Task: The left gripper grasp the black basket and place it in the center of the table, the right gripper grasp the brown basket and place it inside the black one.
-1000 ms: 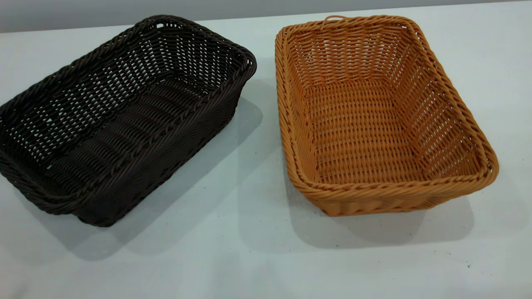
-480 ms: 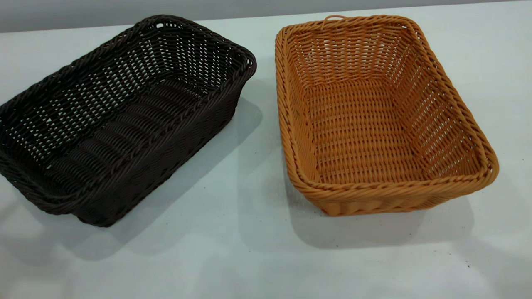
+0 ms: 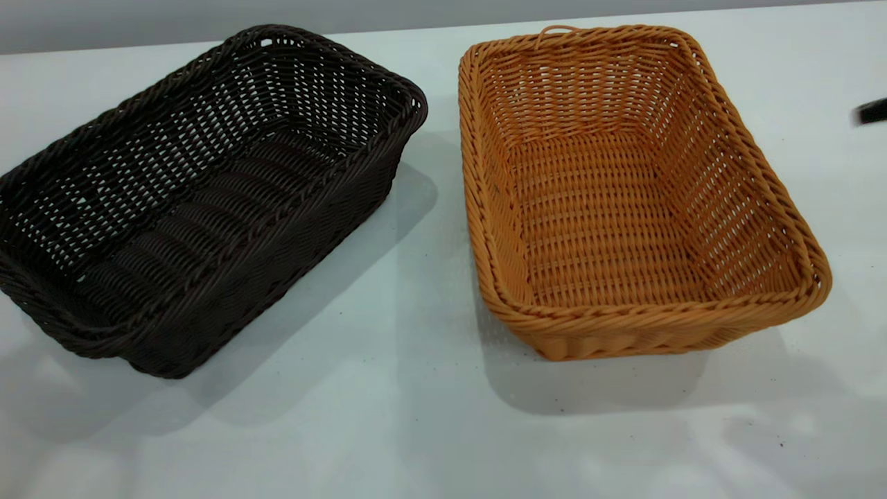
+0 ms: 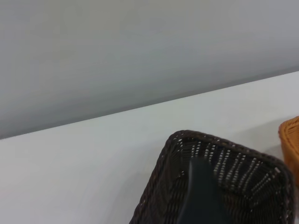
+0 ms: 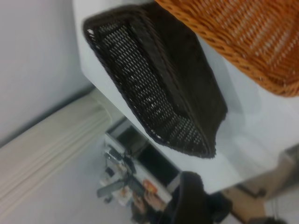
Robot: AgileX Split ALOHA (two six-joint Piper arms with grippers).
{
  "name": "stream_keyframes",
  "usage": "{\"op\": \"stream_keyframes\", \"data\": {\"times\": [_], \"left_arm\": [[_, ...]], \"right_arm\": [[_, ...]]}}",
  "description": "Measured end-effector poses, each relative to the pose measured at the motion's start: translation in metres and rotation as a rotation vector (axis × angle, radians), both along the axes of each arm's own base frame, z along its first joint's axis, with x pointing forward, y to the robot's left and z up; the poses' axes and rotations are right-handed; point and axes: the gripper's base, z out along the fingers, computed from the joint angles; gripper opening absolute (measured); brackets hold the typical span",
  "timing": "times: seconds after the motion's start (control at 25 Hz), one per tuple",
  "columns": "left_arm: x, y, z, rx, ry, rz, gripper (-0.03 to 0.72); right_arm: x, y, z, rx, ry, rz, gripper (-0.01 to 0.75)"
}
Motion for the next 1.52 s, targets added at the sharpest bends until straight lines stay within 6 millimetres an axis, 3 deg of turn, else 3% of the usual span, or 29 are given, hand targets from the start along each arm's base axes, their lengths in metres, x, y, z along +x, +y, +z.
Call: {"op": "stream_keyframes", "data": {"times": [0.52,0.96,1.24,1.52], "left_arm": [[-0.001,-0.001,0.0,-0.026,0.005,-0.008,0.426],[0.007,-0.001,-0.006,-0.027,0.039,-0.005,0.426],[0.019,-0.001,-0.018,-0.034,0.104,-0.002,0.426],[0.022,-0.001,-0.017,-0.039,0.079,-0.009,0.426]], "right_arm": [[0.016,0.063,-0.057,0.049,0.287,0.052,0.493],[0.027,0.069,-0.087,0.085,0.393,-0.004,0.493],[0.028,0.07,-0.098,0.07,0.407,0.025,0.493],[0.032,0.072,-0.112,0.032,0.41,0.062,0.493]]}}
